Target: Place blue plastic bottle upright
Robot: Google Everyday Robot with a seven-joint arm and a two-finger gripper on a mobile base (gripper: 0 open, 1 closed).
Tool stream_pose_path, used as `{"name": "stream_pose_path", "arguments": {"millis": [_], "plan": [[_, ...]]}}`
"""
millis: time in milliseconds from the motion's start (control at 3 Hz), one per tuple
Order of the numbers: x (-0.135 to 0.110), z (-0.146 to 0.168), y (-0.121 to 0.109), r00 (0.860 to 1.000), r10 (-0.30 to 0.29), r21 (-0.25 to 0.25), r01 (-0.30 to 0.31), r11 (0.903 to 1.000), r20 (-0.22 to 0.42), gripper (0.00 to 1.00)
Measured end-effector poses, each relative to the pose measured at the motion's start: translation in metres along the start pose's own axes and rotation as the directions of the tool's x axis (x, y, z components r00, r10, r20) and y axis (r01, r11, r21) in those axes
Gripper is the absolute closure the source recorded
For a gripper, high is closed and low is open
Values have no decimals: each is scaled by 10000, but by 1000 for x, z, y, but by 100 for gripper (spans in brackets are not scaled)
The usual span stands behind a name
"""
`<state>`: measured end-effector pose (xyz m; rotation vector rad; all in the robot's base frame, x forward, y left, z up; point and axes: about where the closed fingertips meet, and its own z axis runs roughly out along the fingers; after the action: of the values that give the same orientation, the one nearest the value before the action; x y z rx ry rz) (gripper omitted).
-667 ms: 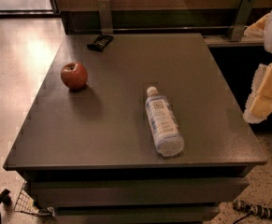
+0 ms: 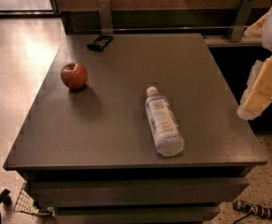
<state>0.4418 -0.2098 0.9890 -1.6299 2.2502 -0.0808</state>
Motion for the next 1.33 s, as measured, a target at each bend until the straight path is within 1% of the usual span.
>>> {"name": "stream_pose_path", "arguments": {"millis": [333,667,1000,1333], "plan": [[-28,15,5,9789,1884,-538,-1845,9814,793,0],[-51,32,10,9425,3245,-770,-3187,9447,802,0],[-67,60,18,9140,4057,-882,-4043,9103,-23,0],[-65,90,19,8266,5447,-485,-5554,8302,-1414,0]]}}
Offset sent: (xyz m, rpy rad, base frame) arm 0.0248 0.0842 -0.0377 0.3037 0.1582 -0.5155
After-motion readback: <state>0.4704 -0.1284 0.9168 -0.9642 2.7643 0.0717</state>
